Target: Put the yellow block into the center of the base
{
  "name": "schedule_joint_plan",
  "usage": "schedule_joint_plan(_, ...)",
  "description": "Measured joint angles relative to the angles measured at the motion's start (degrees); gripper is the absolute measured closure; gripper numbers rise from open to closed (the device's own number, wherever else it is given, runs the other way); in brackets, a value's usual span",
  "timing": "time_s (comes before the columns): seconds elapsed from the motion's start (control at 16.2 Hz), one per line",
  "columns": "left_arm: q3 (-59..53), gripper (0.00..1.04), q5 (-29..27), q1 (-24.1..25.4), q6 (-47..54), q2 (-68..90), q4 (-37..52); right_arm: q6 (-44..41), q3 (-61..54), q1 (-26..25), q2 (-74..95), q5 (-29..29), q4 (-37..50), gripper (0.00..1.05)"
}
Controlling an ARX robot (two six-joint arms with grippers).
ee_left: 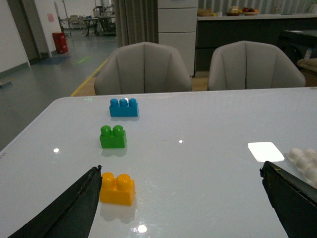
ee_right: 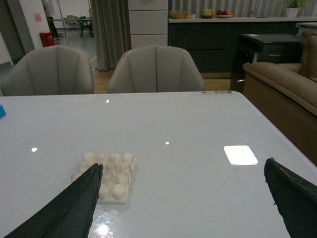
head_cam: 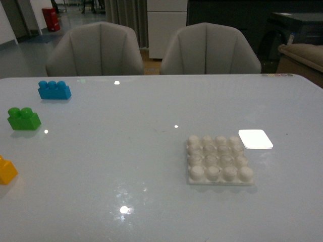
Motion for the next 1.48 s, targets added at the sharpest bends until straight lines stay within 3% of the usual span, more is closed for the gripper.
schedule_joint_plan(1.48,0.0,0.07,0.0,0.0,0.0,0.0,0.0,0.0,0.0,0.0,0.0,0.0,0.0,0.06)
